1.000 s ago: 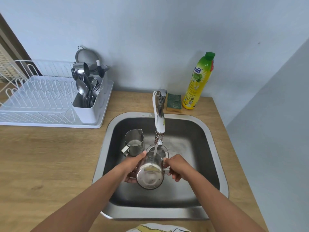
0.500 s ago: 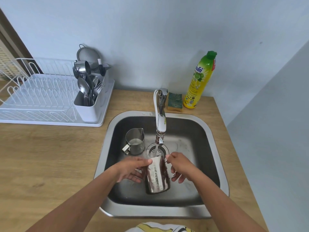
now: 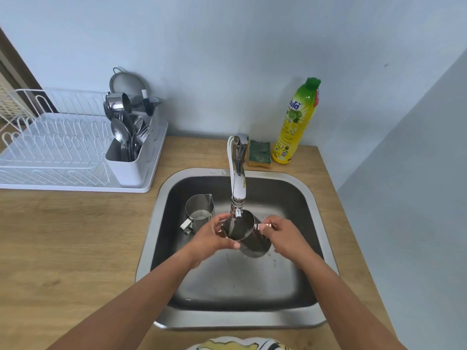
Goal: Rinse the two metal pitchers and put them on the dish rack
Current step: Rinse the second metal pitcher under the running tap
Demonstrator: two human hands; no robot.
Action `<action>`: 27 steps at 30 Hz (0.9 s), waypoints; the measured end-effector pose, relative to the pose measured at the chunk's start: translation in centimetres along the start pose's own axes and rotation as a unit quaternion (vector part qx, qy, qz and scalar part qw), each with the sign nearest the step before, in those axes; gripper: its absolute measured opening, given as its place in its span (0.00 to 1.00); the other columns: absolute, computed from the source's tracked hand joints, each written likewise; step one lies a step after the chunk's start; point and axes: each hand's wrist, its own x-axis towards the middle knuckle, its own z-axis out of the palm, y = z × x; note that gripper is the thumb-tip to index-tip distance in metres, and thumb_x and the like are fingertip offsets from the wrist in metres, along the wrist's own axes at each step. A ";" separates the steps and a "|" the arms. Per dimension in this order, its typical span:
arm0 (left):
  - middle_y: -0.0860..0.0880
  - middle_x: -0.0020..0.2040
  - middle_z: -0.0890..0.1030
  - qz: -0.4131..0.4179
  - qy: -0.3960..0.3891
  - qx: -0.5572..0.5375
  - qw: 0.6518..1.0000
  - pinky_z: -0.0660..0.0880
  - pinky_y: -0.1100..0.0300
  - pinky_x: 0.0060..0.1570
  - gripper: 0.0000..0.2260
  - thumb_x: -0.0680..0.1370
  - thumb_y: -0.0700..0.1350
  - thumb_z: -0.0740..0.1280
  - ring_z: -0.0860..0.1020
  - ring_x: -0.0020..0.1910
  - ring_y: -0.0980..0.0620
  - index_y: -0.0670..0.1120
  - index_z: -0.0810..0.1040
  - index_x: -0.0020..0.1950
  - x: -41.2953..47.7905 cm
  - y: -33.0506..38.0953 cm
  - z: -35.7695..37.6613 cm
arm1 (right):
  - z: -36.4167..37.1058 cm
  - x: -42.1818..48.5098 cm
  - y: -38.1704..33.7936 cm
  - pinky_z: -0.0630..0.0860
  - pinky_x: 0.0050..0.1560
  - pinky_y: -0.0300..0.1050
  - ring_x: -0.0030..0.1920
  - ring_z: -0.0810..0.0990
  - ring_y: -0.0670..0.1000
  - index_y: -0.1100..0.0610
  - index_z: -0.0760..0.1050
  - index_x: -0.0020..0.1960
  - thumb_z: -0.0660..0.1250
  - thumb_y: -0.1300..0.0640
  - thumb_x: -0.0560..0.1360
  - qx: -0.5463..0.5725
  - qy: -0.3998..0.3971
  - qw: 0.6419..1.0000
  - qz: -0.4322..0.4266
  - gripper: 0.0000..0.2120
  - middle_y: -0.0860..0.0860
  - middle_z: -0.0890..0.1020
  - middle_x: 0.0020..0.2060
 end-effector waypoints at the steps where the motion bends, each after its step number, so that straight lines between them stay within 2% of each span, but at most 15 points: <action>1: 0.49 0.62 0.81 0.022 0.011 0.016 1.000 0.77 0.55 0.60 0.34 0.64 0.34 0.80 0.80 0.60 0.50 0.59 0.72 0.62 0.1 0.0 0.0 | 0.0 0.0 0.0 0.81 0.43 0.57 0.37 0.77 0.52 0.50 0.77 0.43 0.65 0.52 0.79 0.017 0.005 1.000 -0.004 0.07 0.49 0.79 0.37; 3: 0.53 0.61 0.80 0.057 0.043 0.056 0.996 0.75 0.56 0.62 0.35 0.63 0.35 0.81 0.78 0.62 0.52 0.62 0.72 0.62 0.0 0.4 0.0 | 0.2 -0.1 0.0 0.81 0.43 0.59 0.37 0.76 0.52 0.50 0.77 0.42 0.66 0.54 0.79 0.052 0.014 0.999 -0.009 0.07 0.50 0.78 0.37; 5: 0.58 0.58 0.79 0.090 0.076 0.096 0.988 0.74 0.66 0.56 0.36 0.64 0.34 0.80 0.76 0.60 0.56 0.64 0.70 0.61 -0.4 1.0 0.1 | 0.5 0.0 0.0 0.81 0.46 0.61 0.38 0.76 0.52 0.51 0.78 0.41 0.66 0.56 0.79 0.087 0.022 0.996 -0.015 0.08 0.50 0.77 0.36; 7: 0.61 0.56 0.77 0.118 0.107 0.128 0.979 0.73 0.71 0.53 0.37 0.65 0.33 0.80 0.76 0.58 0.58 0.65 0.69 0.61 -0.7 1.5 0.0 | 0.9 0.2 0.0 0.80 0.50 0.60 0.38 0.76 0.51 0.54 0.79 0.43 0.66 0.58 0.79 0.119 0.027 0.992 -0.018 0.07 0.50 0.77 0.36; 9: 0.57 0.57 0.79 0.137 0.140 0.167 0.966 0.74 0.68 0.57 0.38 0.64 0.36 0.81 0.77 0.59 0.57 0.64 0.70 0.64 -1.0 1.7 -0.2 | 1.5 0.5 -0.1 0.80 0.54 0.58 0.39 0.76 0.50 0.57 0.80 0.45 0.66 0.60 0.79 0.153 0.032 0.987 -0.024 0.05 0.48 0.77 0.35; 11: 0.55 0.61 0.79 0.158 0.168 0.209 0.950 0.75 0.63 0.61 0.39 0.63 0.39 0.82 0.77 0.61 0.56 0.63 0.70 0.68 -1.3 1.9 -0.5 | 2.1 0.9 -0.1 0.81 0.55 0.55 0.42 0.79 0.50 0.60 0.80 0.47 0.65 0.61 0.79 0.178 0.037 0.983 -0.037 0.06 0.50 0.81 0.39; 14: 0.56 0.64 0.79 0.179 0.192 0.260 0.929 0.73 0.67 0.60 0.40 0.64 0.42 0.81 0.76 0.62 0.57 0.60 0.68 0.72 -2.0 2.6 -0.9 | 3.0 1.6 -0.1 0.83 0.52 0.46 0.47 0.82 0.50 0.60 0.80 0.49 0.64 0.63 0.80 0.232 0.027 0.972 -0.042 0.07 0.54 0.84 0.46; 16: 0.57 0.64 0.79 0.186 0.210 0.296 0.913 0.75 0.60 0.62 0.40 0.64 0.45 0.81 0.77 0.61 0.56 0.59 0.68 0.72 -2.5 3.1 -1.2 | 3.7 1.9 -0.2 0.82 0.50 0.41 0.49 0.83 0.51 0.58 0.80 0.48 0.63 0.64 0.81 0.269 0.009 0.962 -0.034 0.07 0.55 0.84 0.48; 18: 0.57 0.64 0.78 0.192 0.227 0.349 0.889 0.77 0.56 0.60 0.40 0.64 0.49 0.81 0.78 0.61 0.55 0.60 0.67 0.72 -3.1 3.7 -1.4 | 4.2 2.2 -0.4 0.82 0.50 0.42 0.50 0.83 0.53 0.57 0.79 0.47 0.63 0.63 0.81 0.295 -0.009 0.955 -0.028 0.08 0.54 0.84 0.46; 21: 0.59 0.65 0.76 0.191 0.242 0.403 0.862 0.74 0.63 0.55 0.39 0.63 0.54 0.80 0.76 0.61 0.57 0.60 0.68 0.72 -3.9 4.3 -1.9 | 4.8 2.2 -0.4 0.83 0.49 0.47 0.48 0.81 0.53 0.57 0.79 0.46 0.62 0.63 0.81 0.314 -0.039 0.948 -0.026 0.09 0.54 0.83 0.44; 23: 0.60 0.63 0.75 0.184 0.238 0.407 0.862 0.72 0.65 0.52 0.39 0.62 0.58 0.79 0.76 0.59 0.59 0.60 0.70 0.71 -4.2 4.5 -2.3 | 5.1 2.0 -0.4 0.83 0.48 0.49 0.48 0.81 0.54 0.57 0.78 0.47 0.62 0.62 0.82 0.313 -0.059 0.948 -0.022 0.08 0.56 0.83 0.44; 27: 0.60 0.59 0.74 0.145 0.228 0.404 0.874 0.74 0.62 0.54 0.40 0.59 0.65 0.77 0.76 0.55 0.59 0.59 0.72 0.69 -4.4 4.4 -2.9 | 5.5 1.1 -0.5 0.83 0.40 0.47 0.44 0.82 0.56 0.57 0.77 0.48 0.59 0.61 0.83 0.290 -0.099 0.952 -0.009 0.09 0.54 0.84 0.42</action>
